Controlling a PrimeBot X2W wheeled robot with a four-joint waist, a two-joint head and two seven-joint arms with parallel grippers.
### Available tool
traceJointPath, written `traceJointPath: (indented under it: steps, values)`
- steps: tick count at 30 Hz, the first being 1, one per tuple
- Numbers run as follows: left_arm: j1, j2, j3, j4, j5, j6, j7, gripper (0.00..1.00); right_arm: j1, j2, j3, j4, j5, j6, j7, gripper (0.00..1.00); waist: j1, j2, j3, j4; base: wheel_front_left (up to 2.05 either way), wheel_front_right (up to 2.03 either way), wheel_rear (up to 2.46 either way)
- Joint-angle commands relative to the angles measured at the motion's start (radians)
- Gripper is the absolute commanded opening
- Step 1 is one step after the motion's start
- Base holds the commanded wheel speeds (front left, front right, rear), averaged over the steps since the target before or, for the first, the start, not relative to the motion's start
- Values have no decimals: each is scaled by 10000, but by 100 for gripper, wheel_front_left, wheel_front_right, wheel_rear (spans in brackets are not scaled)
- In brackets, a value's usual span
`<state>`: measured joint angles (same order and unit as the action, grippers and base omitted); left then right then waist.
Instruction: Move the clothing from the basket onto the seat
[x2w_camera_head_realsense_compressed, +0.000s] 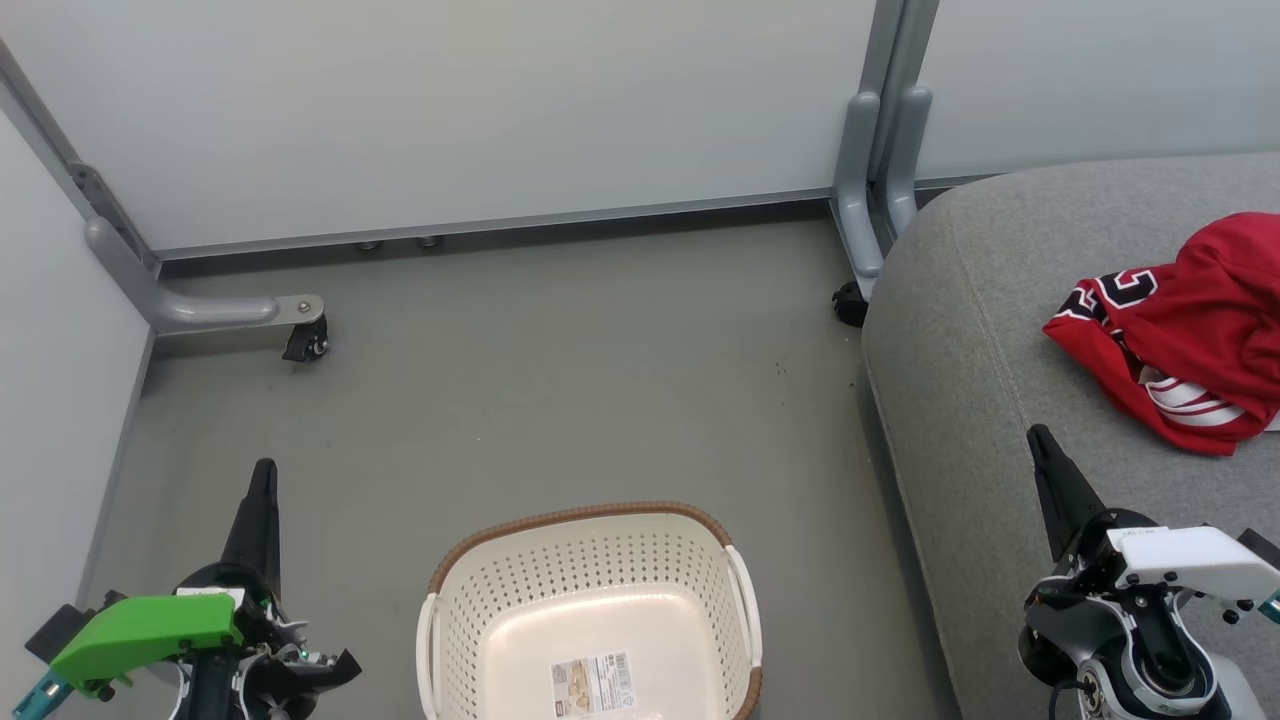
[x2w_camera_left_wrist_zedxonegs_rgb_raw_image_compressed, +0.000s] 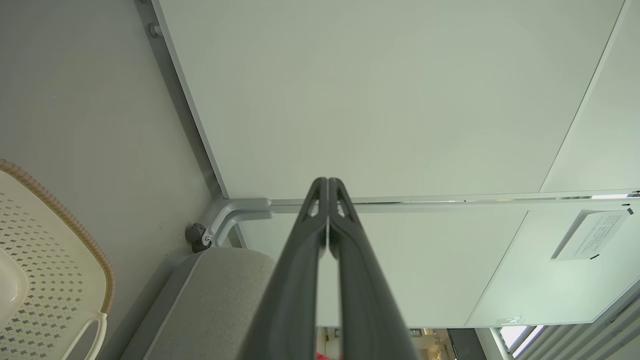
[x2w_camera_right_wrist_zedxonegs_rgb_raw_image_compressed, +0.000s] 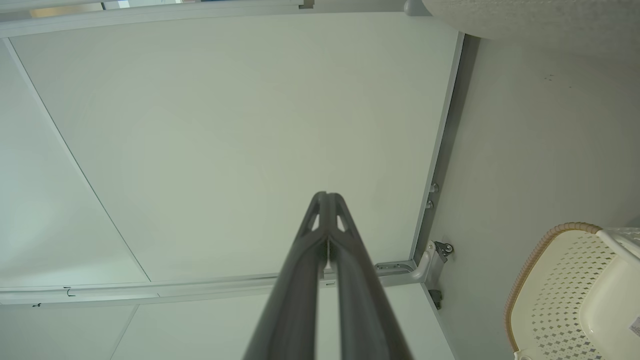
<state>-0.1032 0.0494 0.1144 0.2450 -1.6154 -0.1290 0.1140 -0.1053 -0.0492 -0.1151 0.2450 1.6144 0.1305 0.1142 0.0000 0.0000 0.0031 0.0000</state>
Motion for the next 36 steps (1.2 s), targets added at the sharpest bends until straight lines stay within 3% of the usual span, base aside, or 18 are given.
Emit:
traceJointPath:
  steps: [1,36]
  values:
    - [-126,22,8,7,49,-51,26,0,-65,-14,1,16,-32,4,19,0,0,0,0,0,0,0,0]
    - [-126,22,8,8,49,-53,25,0,-65,-14,2,16,-32,4,18,0,0,0,0,0,0,0,0]
